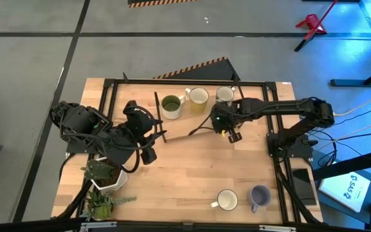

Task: Place coffee mugs
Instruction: Put the green mug on the shelf

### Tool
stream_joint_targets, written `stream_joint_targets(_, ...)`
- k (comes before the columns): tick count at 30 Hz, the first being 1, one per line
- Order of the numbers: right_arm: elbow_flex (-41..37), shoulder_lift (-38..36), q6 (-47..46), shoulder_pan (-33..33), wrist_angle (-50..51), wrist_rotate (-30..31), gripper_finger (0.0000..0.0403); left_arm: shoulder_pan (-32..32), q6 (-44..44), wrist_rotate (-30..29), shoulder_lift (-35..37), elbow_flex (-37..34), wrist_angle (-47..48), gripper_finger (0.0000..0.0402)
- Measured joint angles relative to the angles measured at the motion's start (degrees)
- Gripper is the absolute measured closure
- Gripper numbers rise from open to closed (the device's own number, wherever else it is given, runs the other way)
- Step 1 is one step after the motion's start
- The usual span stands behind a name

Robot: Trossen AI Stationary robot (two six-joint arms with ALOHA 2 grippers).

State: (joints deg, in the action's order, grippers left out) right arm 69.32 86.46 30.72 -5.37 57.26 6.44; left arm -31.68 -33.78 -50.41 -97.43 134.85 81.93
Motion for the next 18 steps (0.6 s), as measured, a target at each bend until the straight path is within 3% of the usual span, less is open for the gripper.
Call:
stream_joint_targets(13,0.0,0.0,-0.02,0.09,2.02,0.22,0.0399,0.0,1.36,0.15,0.0,0.0,0.0,0.026)
stream_joint_targets(18,0.03,-0.09,-0.07,0.09,2.77,1.42,0.0359,0.0,1.38,0.15,0.0,0.0,0.0,0.026)
